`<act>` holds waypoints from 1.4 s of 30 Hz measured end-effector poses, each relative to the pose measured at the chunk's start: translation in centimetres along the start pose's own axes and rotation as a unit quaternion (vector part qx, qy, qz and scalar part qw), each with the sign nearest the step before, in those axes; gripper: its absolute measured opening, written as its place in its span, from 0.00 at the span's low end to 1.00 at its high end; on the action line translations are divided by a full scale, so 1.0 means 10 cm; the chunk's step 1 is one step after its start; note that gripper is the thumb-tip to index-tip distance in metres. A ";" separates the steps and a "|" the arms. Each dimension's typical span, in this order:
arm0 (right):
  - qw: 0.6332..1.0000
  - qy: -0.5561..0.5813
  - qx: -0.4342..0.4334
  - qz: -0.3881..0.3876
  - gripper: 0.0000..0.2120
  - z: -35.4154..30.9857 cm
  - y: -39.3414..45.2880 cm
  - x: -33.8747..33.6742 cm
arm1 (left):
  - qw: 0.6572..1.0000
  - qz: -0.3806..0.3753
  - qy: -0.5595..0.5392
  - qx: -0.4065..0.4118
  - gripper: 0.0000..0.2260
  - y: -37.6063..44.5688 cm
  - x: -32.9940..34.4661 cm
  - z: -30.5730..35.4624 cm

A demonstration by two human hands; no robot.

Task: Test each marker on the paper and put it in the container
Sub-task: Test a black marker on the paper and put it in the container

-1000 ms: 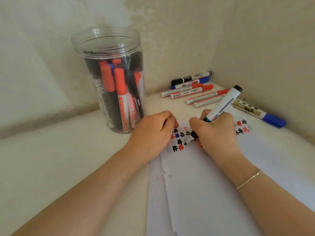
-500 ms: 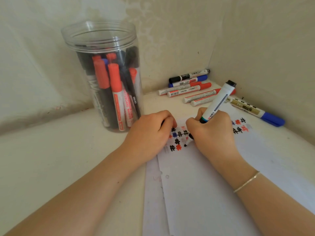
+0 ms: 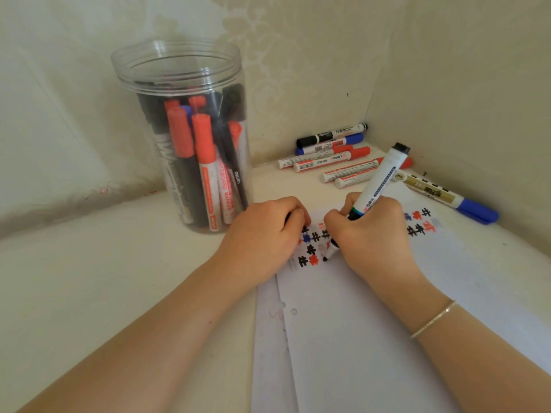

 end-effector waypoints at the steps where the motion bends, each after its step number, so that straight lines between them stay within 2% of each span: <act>1: 1.000 -0.004 -0.001 -0.001 0.10 0.00 0.00 -0.01 | 1.000 0.000 0.002 -0.001 0.13 0.00 0.00 0.00; 6: 0.999 0.042 0.018 0.012 0.10 0.00 0.00 -0.02 | 1.000 0.003 0.007 0.003 0.13 0.01 0.00 0.00; 9: 0.999 0.025 0.008 0.021 0.14 -0.01 0.01 -0.02 | 1.000 0.004 0.004 0.007 0.13 0.01 0.00 -0.01; 15: 1.000 0.000 -0.001 -0.001 0.14 0.01 0.01 -0.01 | 1.000 0.002 -0.026 0.003 0.14 0.00 0.01 -0.01; 17: 0.995 0.090 0.029 0.020 0.13 0.02 0.03 -0.04 | 0.995 -0.002 -0.100 -0.005 0.16 0.00 0.00 -0.04; 19: 0.971 0.227 0.063 0.041 0.12 0.00 0.05 -0.10 | 0.986 0.000 -0.164 0.002 0.17 -0.01 -0.02 -0.07; 21: 0.947 0.311 0.065 0.041 0.11 -0.01 0.08 -0.15 | 0.983 -0.006 -0.185 0.013 0.17 -0.01 -0.02 -0.08; 24: 0.902 0.425 0.080 -0.001 0.09 0.00 0.10 -0.17 | 0.982 -0.018 -0.189 0.022 0.21 -0.01 -0.02 -0.07; 26: 0.871 0.481 0.096 -0.020 0.14 0.01 0.11 -0.19 | 0.983 -0.015 -0.183 0.032 0.22 -0.01 -0.01 -0.08; 27: 0.868 0.486 0.098 -0.021 0.17 0.01 0.11 -0.19 | 0.982 -0.013 -0.187 0.035 0.21 -0.01 -0.01 -0.08; 31: 0.906 0.415 0.075 -0.015 0.14 -0.01 0.09 -0.17 | 0.978 -0.010 -0.208 0.031 0.20 -0.02 -0.02 -0.06; 36: 0.928 0.367 0.064 -0.013 0.13 0.01 0.09 -0.15 | 0.980 -0.005 -0.196 0.036 0.17 -0.03 -0.03 -0.02; 40: 0.956 0.287 0.043 -0.035 0.12 0.03 0.08 -0.14 | 0.985 -0.016 -0.167 0.050 0.14 -0.05 -0.03 0.01; 42: 0.955 0.290 0.042 -0.052 0.12 0.02 0.07 -0.14 | 0.984 -0.014 -0.164 0.070 0.13 -0.06 -0.03 0.01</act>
Point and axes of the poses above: each hand's wrist, its own y-axis towards the middle knuckle, its own x-axis out of the palm, z = x × y, the point moved 1 cm from there along y, towards the middle knuckle, and after that the axes turned 3 degrees about y, right-handed, at the moved point
